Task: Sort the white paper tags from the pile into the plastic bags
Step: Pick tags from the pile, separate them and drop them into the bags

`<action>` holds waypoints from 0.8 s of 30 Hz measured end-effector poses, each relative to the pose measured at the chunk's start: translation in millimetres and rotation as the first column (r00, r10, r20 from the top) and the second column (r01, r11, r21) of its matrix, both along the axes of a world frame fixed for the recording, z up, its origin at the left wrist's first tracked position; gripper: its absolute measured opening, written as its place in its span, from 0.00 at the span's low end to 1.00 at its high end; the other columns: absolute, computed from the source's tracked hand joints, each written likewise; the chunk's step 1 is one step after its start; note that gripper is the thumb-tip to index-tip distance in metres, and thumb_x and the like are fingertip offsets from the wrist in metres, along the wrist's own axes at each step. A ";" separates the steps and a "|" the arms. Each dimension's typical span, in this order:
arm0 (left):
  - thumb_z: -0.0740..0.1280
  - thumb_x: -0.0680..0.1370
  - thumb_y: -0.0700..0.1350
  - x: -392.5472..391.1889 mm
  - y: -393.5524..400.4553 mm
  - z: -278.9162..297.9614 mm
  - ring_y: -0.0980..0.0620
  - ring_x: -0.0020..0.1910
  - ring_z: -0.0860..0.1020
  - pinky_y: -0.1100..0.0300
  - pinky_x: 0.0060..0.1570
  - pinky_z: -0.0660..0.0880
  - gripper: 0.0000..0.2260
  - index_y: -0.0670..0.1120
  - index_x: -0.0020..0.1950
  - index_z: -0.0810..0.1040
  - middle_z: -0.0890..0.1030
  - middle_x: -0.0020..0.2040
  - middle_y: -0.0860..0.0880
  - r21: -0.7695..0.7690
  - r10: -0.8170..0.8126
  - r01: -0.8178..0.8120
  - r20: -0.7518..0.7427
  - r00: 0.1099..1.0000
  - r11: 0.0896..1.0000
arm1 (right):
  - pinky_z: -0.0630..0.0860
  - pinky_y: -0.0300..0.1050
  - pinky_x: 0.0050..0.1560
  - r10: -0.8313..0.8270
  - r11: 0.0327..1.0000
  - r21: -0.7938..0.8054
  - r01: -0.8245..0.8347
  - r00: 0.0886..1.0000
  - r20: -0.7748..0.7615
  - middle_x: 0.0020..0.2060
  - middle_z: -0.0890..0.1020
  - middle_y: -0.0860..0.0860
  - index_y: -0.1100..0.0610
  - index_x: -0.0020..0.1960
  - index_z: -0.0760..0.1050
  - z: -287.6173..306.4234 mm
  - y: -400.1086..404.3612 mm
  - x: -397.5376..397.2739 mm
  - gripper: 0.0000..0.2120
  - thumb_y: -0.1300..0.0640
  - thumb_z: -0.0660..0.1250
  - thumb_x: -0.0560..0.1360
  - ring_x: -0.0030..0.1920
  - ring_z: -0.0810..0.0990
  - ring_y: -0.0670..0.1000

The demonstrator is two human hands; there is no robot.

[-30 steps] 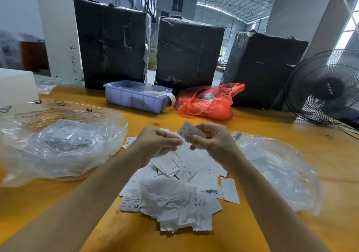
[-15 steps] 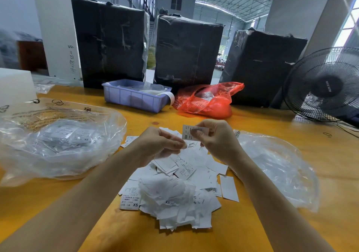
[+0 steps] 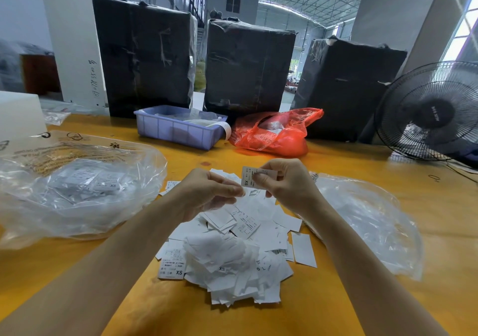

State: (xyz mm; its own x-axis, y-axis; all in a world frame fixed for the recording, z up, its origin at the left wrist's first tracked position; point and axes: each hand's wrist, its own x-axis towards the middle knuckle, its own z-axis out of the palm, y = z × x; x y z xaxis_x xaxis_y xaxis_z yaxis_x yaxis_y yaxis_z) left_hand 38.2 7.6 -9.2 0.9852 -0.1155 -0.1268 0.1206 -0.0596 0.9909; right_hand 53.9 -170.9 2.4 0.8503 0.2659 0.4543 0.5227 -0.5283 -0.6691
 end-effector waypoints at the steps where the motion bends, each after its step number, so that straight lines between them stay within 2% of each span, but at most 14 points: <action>1: 0.74 0.69 0.36 0.0 0.0 -0.5 0.52 0.37 0.80 0.63 0.39 0.72 0.07 0.38 0.46 0.83 0.84 0.40 0.45 0.000 0.001 -0.001 0.001 1.000 1.000 | 0.75 0.34 0.29 0.005 1.000 0.003 -0.005 1.000 -0.008 0.38 0.82 0.55 0.58 0.40 0.79 -0.2 0.2 -0.3 0.04 0.61 0.69 0.74 0.29 0.77 0.45; 6: 0.75 0.68 0.37 0.5 0.2 0.4 0.52 0.38 0.80 0.62 0.41 0.73 0.07 0.39 0.44 0.83 0.84 0.40 0.45 -0.001 0.009 -0.009 -0.002 1.000 1.000 | 0.73 0.33 0.29 0.015 0.996 0.091 -0.011 0.999 -0.036 0.36 0.81 0.52 0.62 0.41 0.80 1.3 -1.0 -0.3 0.04 0.62 0.70 0.74 0.28 0.76 0.43; 8: 0.75 0.68 0.37 0.3 -0.1 0.6 0.52 0.37 0.80 0.63 0.42 0.74 0.08 0.38 0.45 0.83 0.84 0.40 0.44 -0.002 0.007 -0.007 -0.003 1.000 1.000 | 0.73 0.33 0.29 0.021 0.998 0.056 -0.019 0.999 -0.038 0.36 0.81 0.53 0.61 0.41 0.80 1.4 -0.9 -0.8 0.04 0.61 0.70 0.74 0.28 0.76 0.42; 11: 0.75 0.67 0.36 -0.4 -1.0 0.7 0.52 0.36 0.80 0.64 0.37 0.72 0.10 0.36 0.48 0.82 0.83 0.40 0.43 -0.008 -0.003 0.003 -0.009 1.000 1.000 | 0.74 0.35 0.28 -0.003 0.999 -0.035 0.003 1.000 -0.001 0.36 0.82 0.54 0.60 0.41 0.80 -0.6 1.1 -1.3 0.04 0.61 0.70 0.74 0.29 0.77 0.46; 16: 0.75 0.67 0.37 0.2 -1.2 0.9 0.53 0.35 0.80 0.65 0.34 0.71 0.12 0.36 0.49 0.82 0.83 0.38 0.45 -0.003 -0.007 0.007 -0.012 1.000 1.000 | 0.74 0.35 0.28 -0.023 0.999 -0.042 0.024 0.999 0.032 0.36 0.82 0.53 0.59 0.41 0.80 -0.5 0.5 -1.2 0.04 0.60 0.70 0.74 0.28 0.77 0.45; 24: 0.75 0.68 0.40 0.6 -1.8 -0.4 0.59 0.32 0.81 0.64 0.39 0.73 0.07 0.41 0.44 0.83 0.83 0.39 0.46 0.068 -0.032 0.031 0.006 0.999 0.997 | 0.70 0.32 0.27 0.058 0.998 -0.031 -0.062 0.990 -0.126 0.31 0.80 0.49 0.60 0.44 0.80 2.3 -0.4 -4.2 0.04 0.60 0.70 0.74 0.27 0.75 0.41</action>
State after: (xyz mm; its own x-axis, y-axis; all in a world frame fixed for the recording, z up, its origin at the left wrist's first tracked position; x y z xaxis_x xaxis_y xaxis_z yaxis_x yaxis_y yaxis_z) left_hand 38.7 5.8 -9.6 0.9820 -0.1380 -0.1288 0.1109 -0.1303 0.9853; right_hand 49.7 -171.4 4.6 0.8819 0.3316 0.3350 0.4674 -0.5223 -0.7133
